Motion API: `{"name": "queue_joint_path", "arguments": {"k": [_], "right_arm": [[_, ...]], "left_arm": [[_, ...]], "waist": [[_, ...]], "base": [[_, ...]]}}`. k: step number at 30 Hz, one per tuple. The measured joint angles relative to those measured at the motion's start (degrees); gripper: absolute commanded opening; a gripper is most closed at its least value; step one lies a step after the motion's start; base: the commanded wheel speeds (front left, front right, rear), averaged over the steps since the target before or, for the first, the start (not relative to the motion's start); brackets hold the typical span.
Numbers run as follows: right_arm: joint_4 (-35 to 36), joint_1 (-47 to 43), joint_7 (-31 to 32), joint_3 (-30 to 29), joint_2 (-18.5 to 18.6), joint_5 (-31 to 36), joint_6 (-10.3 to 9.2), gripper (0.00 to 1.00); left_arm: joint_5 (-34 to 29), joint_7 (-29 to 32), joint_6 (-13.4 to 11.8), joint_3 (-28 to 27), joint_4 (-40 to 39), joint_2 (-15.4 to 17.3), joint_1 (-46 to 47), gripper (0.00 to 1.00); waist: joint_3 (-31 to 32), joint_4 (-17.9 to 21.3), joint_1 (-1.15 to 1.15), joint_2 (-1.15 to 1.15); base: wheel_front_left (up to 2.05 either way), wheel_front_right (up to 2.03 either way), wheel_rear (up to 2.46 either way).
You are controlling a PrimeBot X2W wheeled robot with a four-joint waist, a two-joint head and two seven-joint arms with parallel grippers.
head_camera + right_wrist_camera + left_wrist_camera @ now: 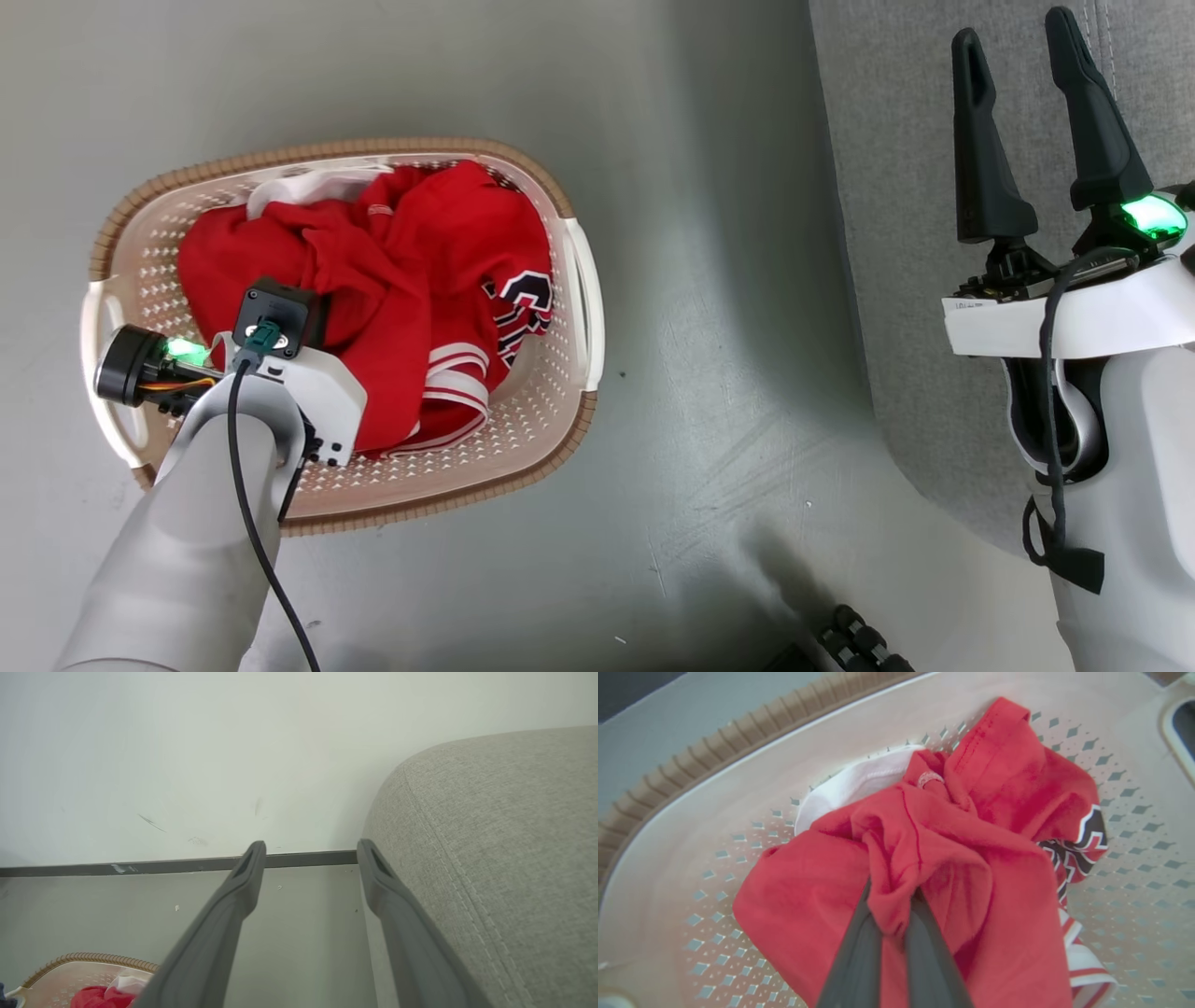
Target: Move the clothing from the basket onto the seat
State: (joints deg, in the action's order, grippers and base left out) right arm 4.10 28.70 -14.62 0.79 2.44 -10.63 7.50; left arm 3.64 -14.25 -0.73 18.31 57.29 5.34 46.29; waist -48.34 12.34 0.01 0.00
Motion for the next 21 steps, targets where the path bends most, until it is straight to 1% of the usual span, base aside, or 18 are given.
{"name": "queue_joint_path", "arguments": {"k": [5, 11, 13, 21], "right_arm": [[-0.92, 0.00, 0.00, -0.60, 0.01, 0.53, 0.00, 1.00], [-1.67, -0.09, 0.00, -1.93, 0.03, 2.18, 0.00, 1.00], [-2.32, -0.20, 0.00, -2.29, 0.05, 2.87, 0.00, 1.00], [-4.05, -0.61, 0.00, -3.79, 0.07, 4.41, 0.00, 1.00]], "left_arm": [[0.98, -0.03, 0.97, -0.29, -3.08, -0.46, -1.65, 0.00], [1.99, -0.03, 1.51, -0.94, -11.79, -1.23, -2.81, 0.00], [1.99, -0.04, 1.93, -0.89, -13.95, -1.36, -3.69, 0.00], [3.45, -0.04, 1.98, -2.05, -22.32, -1.44, -7.04, 0.00]], "waist": [[1.31, -1.04, 0.00, 0.00], [3.28, -2.40, 0.00, 0.00], [4.00, -2.83, 0.00, 0.00], [7.38, -4.48, 0.00, 0.00]], "base": [[0.00, 0.00, 0.00], [0.00, 0.00, 0.00], [0.00, 0.00, 0.00], [0.00, 0.00, 0.00]]}}
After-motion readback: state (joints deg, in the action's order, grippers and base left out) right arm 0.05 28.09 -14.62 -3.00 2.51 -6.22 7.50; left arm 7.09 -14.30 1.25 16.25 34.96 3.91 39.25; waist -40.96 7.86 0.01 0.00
